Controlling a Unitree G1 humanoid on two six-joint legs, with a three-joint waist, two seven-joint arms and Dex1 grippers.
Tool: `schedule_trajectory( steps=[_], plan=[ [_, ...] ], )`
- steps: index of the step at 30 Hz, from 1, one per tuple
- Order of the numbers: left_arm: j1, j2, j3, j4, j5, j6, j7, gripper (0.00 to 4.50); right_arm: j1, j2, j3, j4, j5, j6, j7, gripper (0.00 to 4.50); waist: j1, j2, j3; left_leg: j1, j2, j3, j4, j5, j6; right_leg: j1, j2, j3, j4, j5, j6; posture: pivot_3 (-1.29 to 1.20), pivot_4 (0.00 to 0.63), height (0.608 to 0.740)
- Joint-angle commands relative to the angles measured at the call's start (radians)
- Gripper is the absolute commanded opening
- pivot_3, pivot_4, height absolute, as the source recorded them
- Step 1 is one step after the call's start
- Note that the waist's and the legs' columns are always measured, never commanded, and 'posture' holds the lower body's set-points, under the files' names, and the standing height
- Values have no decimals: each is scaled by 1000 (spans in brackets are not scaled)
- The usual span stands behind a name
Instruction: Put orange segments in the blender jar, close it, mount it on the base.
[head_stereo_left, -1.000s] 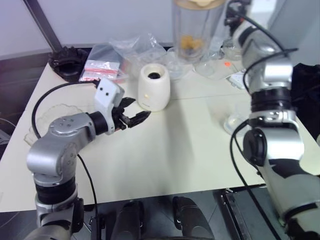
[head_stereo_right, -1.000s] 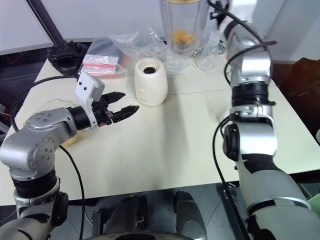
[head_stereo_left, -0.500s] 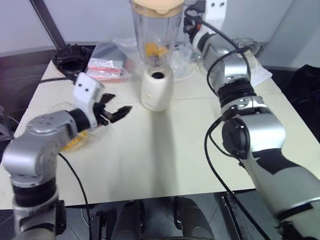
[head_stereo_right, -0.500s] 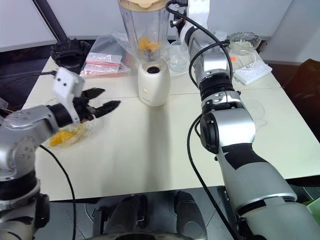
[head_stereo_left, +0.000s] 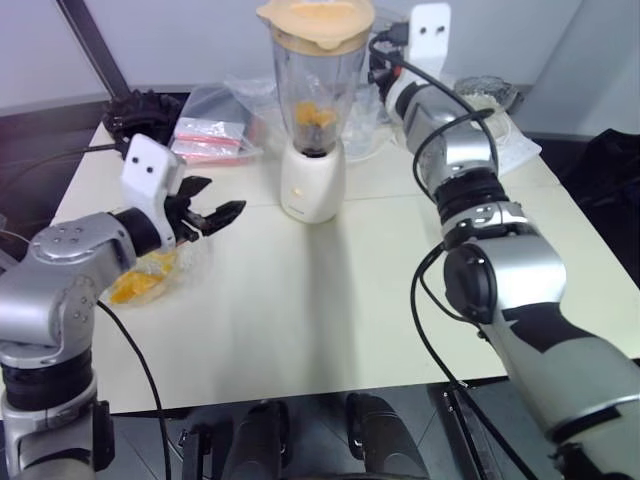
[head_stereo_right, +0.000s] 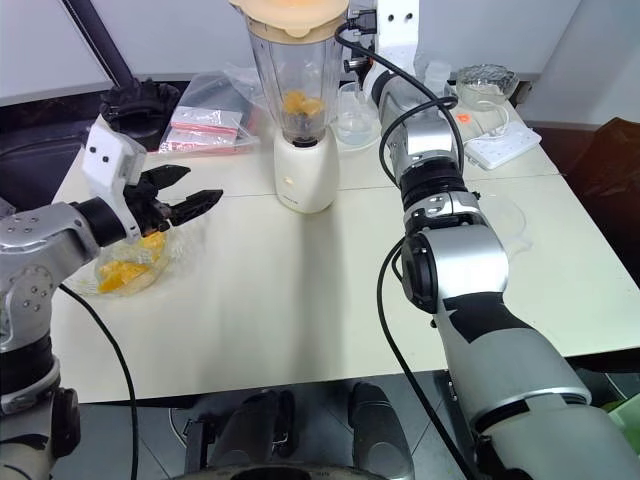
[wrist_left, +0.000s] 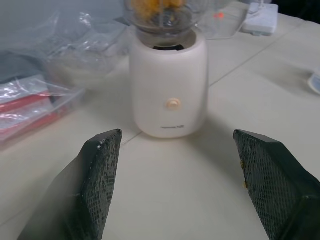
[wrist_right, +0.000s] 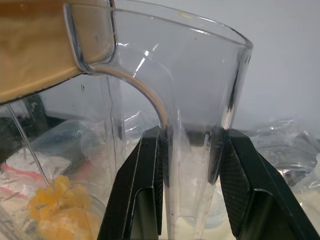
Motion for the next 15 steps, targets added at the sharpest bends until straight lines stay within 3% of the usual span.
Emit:
schedule_trajectory(
  steps=[1, 9, 15],
  plan=[
    [-13, 5, 38, 0, -12, -46, 22, 3704, 26, 5, 14, -99, 1, 50, 6, 1018, 0, 0, 0, 0, 0, 0, 0, 0, 0, 0, 0, 0, 0, 0, 0, 0, 150, 740],
    [-43, -8, 58, 26, -43, -97, 53, 3704, 105, 30, 36, -210, 0, 129, -3, 1018, 0, -1, 0, 1, 1, 0, 0, 0, 0, 0, 1, 0, 1, 0, 0, 0, 150, 740],
    [-67, -10, 71, 55, -58, -126, 77, 3704, 119, 31, 46, -149, -24, 139, -46, 1018, -1, -1, -1, 2, 1, 0, 0, 0, 0, 1, 1, 0, 1, 0, 0, 0, 150, 740]
  ],
)
